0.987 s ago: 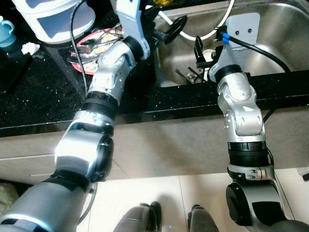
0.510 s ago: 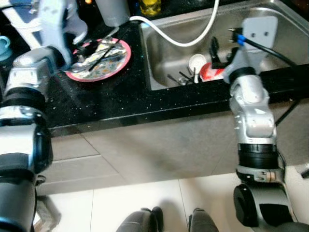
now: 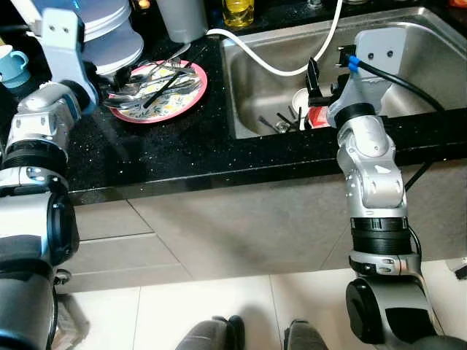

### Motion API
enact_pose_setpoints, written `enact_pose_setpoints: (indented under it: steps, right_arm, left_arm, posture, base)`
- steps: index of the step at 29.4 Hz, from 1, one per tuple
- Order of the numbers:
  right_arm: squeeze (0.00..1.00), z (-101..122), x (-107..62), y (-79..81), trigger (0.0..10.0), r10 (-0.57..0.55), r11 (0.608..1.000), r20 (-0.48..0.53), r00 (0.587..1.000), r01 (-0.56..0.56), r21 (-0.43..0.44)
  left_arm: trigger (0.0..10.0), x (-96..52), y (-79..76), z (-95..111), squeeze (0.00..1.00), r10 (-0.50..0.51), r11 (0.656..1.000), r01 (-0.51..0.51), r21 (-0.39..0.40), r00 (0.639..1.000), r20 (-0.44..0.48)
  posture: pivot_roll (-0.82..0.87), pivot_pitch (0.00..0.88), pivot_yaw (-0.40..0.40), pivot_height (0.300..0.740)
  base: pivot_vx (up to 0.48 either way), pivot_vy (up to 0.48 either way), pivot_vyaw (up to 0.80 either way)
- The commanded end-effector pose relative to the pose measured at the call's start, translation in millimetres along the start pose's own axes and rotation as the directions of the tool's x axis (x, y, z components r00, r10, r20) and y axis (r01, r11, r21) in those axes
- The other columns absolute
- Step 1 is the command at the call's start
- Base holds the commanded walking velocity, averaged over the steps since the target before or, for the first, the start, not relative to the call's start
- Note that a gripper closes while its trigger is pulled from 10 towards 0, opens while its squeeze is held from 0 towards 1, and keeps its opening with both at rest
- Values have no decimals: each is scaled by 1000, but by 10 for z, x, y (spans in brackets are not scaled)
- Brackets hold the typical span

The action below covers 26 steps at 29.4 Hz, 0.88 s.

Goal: Kitchen organization

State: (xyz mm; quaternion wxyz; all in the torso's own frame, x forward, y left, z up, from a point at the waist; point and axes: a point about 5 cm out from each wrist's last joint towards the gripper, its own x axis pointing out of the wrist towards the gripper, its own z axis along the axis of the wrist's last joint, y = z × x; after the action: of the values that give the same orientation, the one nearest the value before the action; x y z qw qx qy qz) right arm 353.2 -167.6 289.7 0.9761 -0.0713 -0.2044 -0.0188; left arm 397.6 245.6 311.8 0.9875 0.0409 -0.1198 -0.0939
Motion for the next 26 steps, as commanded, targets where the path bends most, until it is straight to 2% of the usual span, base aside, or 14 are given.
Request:
enact_pose_setpoints:
  steps: [1,3,7,8,10,11,12,14,15,16,17,22,26]
  right_arm:
    - [0,1,-2,52,10000,23,1000,12,1000,-24,15]
    - [0,1,-17,63,10000,35,999,28,999,-36,24]
    - [0,1,-17,63,10000,35,999,28,999,-36,24]
    - [0,11,-26,71,10000,46,999,40,998,-47,26]
    - [0,11,-26,71,10000,46,999,40,998,-47,26]
    - [0,24,-26,81,10000,58,998,51,997,-60,29]
    - [0,40,-20,112,10000,78,996,64,995,-81,40]
    - [0,40,-20,112,10000,78,996,64,995,-81,40]
    - [0,49,-18,162,10000,105,993,74,992,-109,51]
    - [0,49,-18,162,10000,105,993,74,992,-109,51]
    - [0,47,-21,224,10000,140,988,81,987,-145,55]
    - [0,3,-9,362,10000,214,974,78,974,-218,55]
    - [0,-13,10,410,10000,232,970,77,970,-237,57]
  left_arm:
    - [10000,-10,-40,26,0,-9,1000,8,5,999,44]
    - [10000,-91,-234,109,0,-30,999,23,43,987,161]
    - [10000,-91,-234,109,0,-30,999,23,43,987,161]
    - [10000,-193,-285,105,0,8,999,-15,33,979,204]
    - [10000,-193,-285,105,0,8,999,-15,33,979,204]
    - [10000,-337,-309,65,0,68,997,-74,16,971,228]
    - [10000,-487,-332,-20,0,115,993,-121,15,969,220]
    - [10000,-487,-332,-20,0,115,993,-121,15,969,220]
    - [10000,-610,-354,-110,0,140,989,-147,22,970,199]
    - [10000,-610,-354,-110,0,140,989,-147,22,970,199]
    - [10000,-693,-381,-208,0,153,987,-160,29,974,166]
    - [10000,-827,-445,-343,0,191,980,-195,29,974,119]
    - [10000,-895,-470,-372,0,216,976,-219,20,970,110]
  posture:
    - [-11,33,156,740]
    - [0,10,143,740]
    - [0,10,143,740]
    - [11,0,131,740]
    - [11,0,131,740]
    - [30,0,111,740]
    - [52,0,93,740]
    - [52,0,93,740]
    - [65,0,81,740]
    - [65,0,81,740]
    - [87,0,53,740]
    - [108,0,18,740]
    - [107,0,2,740]
  base:
    - [0,0,0]
    - [0,0,0]
    - [0,0,0]
    - [0,0,0]
    - [0,0,0]
    - [0,0,0]
    - [0,0,0]
    - [0,0,0]
    - [0,0,0]
    - [0,0,0]
    - [0,0,0]
    - [0,0,0]
    - [0,0,0]
